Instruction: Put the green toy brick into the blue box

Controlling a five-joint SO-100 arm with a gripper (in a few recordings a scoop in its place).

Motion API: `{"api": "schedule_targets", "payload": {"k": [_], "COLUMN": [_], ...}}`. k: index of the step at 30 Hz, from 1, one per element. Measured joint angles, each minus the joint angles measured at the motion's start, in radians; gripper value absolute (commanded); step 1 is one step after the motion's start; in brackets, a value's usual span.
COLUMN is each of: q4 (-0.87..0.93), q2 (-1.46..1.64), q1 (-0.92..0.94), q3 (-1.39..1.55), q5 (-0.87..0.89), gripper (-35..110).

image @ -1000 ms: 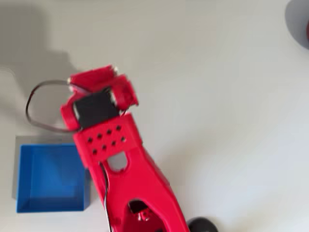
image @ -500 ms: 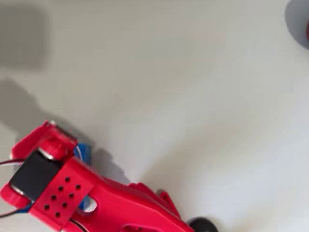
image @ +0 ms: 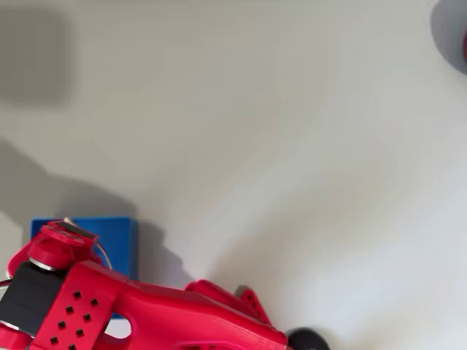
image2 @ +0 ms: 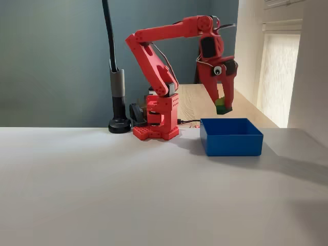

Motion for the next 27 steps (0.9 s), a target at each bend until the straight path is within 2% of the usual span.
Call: {"api": "schedule_targets", "payload": {"k": [8, 13, 19, 25, 27], "q4": [0.029, 0.046, 0.048, 0.048, 0.048], "q2": [-0.184, -0.221, -0.221, -0.221, -0.221], "q1": [-0.003, -0.017, -0.017, -0.017, -0.012], "q3": [-0.071, -0.100, -0.100, -0.100, -0.104], "q5": [0.009, 0.011, 0.011, 0.000, 0.000], "gripper": [1, 15, 24, 15, 7]}}
